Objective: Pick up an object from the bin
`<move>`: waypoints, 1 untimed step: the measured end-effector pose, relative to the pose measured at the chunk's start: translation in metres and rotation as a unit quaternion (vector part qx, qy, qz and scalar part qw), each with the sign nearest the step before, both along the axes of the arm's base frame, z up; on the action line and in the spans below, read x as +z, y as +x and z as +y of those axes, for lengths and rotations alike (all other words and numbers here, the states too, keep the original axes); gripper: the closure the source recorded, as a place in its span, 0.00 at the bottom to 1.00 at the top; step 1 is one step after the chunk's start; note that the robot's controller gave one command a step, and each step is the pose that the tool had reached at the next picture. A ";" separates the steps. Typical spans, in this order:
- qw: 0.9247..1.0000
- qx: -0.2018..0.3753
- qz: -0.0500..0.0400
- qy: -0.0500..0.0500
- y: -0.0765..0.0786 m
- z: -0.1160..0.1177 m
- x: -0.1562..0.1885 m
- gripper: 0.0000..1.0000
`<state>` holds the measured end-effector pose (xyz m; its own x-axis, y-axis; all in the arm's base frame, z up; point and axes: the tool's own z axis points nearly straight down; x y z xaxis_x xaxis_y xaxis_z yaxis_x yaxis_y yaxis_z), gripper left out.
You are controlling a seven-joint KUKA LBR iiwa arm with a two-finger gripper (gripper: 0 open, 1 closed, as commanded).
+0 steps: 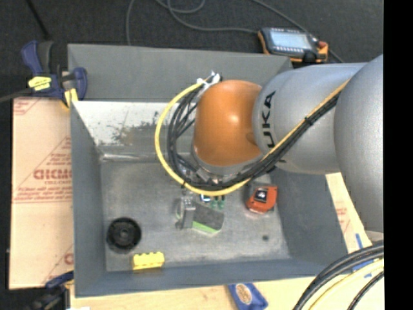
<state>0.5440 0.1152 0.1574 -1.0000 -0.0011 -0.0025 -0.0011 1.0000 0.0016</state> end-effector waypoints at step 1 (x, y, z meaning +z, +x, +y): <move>1.000 0.019 0.001 -0.001 -0.025 -0.033 0.009 0.00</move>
Offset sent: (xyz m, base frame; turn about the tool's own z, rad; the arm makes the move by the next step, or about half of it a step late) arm 0.0185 -0.0593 -0.0531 0.1470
